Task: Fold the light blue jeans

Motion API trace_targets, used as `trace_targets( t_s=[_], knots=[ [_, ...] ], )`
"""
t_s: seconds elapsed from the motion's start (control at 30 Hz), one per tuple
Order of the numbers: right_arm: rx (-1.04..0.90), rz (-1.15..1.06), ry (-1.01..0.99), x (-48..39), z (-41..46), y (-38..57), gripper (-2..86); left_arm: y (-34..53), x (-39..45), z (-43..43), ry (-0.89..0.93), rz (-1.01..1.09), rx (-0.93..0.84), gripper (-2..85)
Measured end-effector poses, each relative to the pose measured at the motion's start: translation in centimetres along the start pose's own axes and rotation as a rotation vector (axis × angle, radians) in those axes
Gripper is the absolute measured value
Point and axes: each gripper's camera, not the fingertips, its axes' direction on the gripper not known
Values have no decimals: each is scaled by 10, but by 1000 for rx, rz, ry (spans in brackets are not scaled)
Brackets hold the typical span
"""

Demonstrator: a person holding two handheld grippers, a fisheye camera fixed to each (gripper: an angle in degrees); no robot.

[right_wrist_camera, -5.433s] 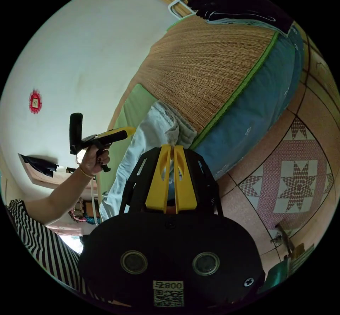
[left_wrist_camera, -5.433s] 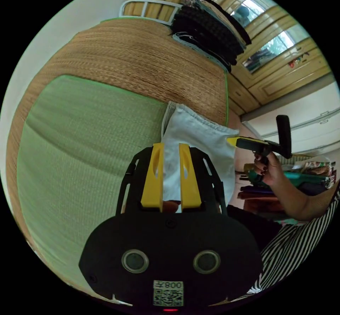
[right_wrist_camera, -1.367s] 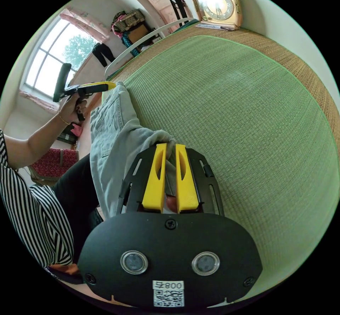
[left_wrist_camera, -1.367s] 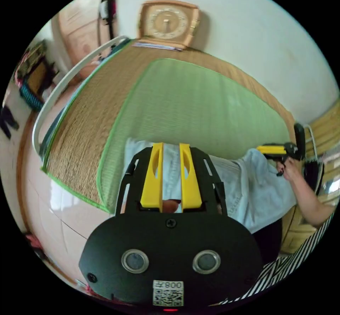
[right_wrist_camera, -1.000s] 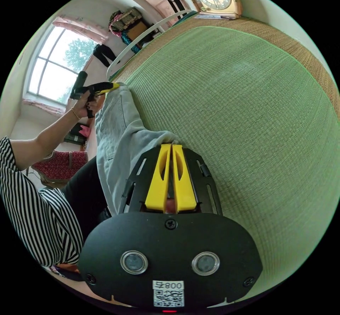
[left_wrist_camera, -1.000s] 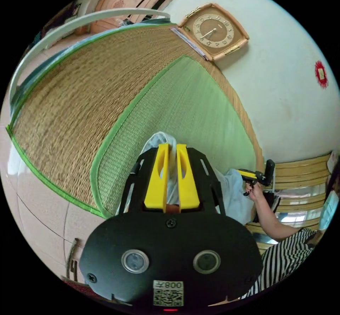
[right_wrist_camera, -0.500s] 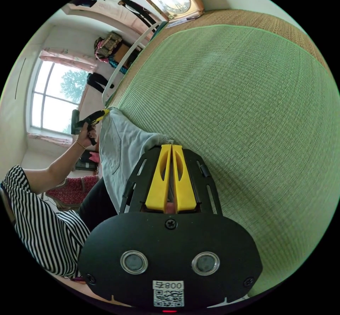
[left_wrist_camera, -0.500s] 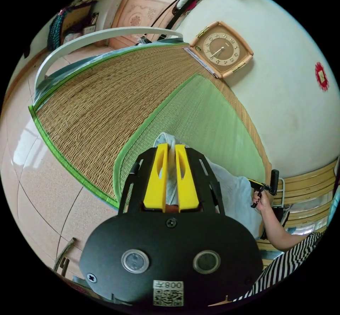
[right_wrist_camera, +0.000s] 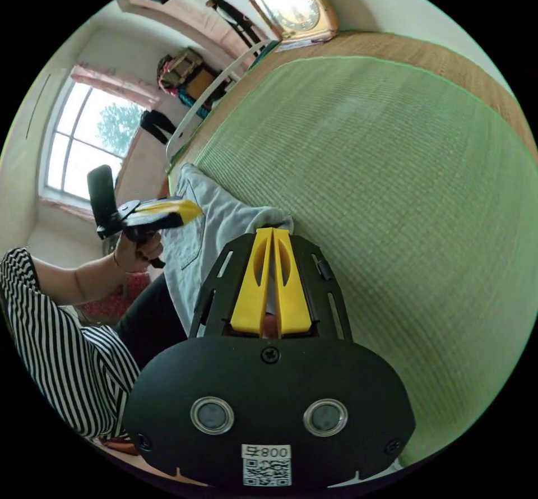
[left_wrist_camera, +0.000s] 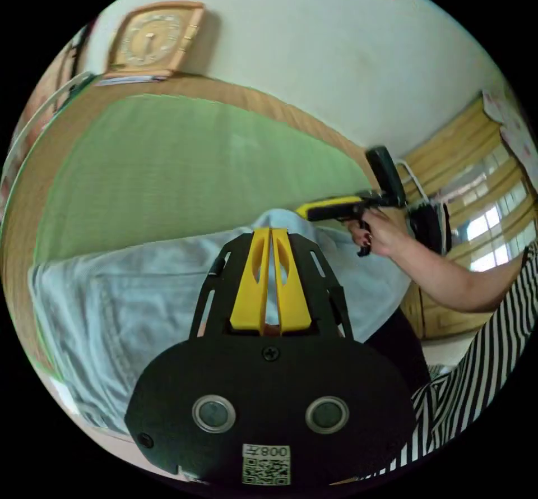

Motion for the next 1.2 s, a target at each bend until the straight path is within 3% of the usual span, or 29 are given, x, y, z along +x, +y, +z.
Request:
trace_targets(
  t_s=[0.17, 0.4, 0.5, 0.67, 0.83, 0.97, 1.2],
  knots=[
    [-7, 68, -32, 14, 9, -14, 0, -36, 35, 57, -101, 59, -138, 2],
    [135, 45, 170, -23, -52, 46, 1, -63, 75, 95, -151, 74, -156, 3],
    [134, 40, 280, -60, -65, 100, 1, -70, 95, 105, -175, 66, -150, 4],
    [-13, 54, 634, -97, -23, 155, 3, -81, 130, 113, -199, 68, -134, 9],
    [23, 60, 544, -109, -38, 164, 12, -93, 203, 120, -131, 301, -116, 36],
    [80, 119, 603, -111, -61, 185, 53, -104, 249, 169, -233, 475, -291, 59],
    [15, 140, 603, -108, -57, 209, 64, -120, 288, 189, -228, 454, -287, 15]
  ],
)
